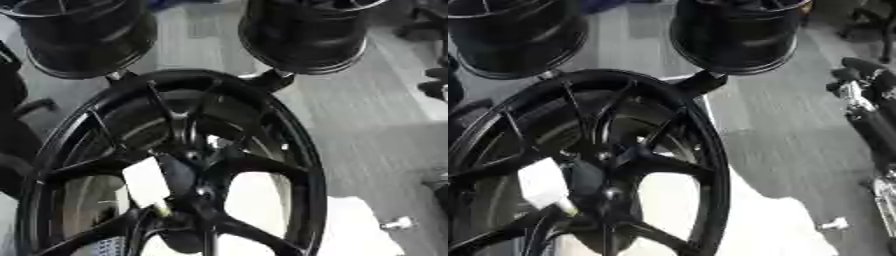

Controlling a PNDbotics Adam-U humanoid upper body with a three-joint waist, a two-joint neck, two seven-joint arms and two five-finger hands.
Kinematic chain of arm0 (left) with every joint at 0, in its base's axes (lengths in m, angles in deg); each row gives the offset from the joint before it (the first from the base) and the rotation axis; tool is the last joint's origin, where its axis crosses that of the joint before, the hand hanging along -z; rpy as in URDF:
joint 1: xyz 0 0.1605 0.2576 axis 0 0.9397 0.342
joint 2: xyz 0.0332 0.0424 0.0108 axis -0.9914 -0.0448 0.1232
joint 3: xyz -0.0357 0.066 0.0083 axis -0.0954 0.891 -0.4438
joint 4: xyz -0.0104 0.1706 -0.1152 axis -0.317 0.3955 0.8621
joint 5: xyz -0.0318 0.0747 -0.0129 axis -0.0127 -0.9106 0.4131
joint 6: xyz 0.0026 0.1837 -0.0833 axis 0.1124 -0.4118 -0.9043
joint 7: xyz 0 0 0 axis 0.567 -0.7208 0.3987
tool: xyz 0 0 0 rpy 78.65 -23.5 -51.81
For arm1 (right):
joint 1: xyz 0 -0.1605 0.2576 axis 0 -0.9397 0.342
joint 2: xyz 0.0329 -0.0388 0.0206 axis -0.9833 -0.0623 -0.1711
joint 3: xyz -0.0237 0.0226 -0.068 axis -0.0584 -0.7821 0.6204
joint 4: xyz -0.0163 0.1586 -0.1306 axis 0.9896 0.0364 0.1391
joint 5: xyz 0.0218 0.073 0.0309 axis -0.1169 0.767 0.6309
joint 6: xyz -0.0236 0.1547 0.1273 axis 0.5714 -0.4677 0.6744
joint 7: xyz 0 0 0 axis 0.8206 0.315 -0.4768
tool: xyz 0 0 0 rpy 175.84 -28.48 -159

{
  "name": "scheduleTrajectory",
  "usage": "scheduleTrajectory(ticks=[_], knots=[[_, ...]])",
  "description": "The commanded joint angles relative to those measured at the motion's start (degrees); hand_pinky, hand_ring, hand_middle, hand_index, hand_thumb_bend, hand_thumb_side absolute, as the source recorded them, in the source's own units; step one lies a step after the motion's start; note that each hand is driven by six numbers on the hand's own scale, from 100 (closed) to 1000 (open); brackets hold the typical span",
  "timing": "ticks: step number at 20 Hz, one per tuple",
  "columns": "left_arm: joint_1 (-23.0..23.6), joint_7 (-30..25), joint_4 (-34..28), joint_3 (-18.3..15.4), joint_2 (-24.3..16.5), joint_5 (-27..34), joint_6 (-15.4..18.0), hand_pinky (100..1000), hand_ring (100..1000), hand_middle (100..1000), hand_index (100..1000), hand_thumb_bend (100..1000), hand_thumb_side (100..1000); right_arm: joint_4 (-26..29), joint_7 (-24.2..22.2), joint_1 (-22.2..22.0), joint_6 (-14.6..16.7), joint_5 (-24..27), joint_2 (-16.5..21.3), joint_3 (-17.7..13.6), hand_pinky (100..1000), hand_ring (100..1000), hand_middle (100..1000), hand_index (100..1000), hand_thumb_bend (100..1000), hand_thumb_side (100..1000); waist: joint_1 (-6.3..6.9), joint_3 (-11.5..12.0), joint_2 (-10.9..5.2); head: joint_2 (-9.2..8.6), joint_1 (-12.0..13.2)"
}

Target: Pull the pin out of the wheel hub.

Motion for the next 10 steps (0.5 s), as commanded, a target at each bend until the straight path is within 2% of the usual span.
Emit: scheduleTrajectory(ticks=[1,6,10], knots=[[-2.06,-1.3,-3.34,0.89,-3.42,-0.39,0.82,822,739,639,776,100,300,1.2,0.06,0.28,0.01,-0.09,0.88,-0.13,801,704,700,809,100,554,-0.04,-0.02,-1.37,0.52,-0.09],[-5.51,-4.43,-7.88,4.14,-4.16,-0.94,1.72,828,745,650,778,100,286,1.12,-0.07,0.29,0.04,-0.07,0.89,0.05,802,705,700,810,100,553,-0.13,-0.42,-1.92,4.0,0.47],[-8.2,-6.54,-9.34,6.05,-3.78,-0.8,1.83,830,747,653,779,100,284,1.07,-0.1,0.28,0.09,-0.06,0.91,0.16,802,705,701,810,100,553,-0.21,-0.56,-2.4,5.62,2.22]])
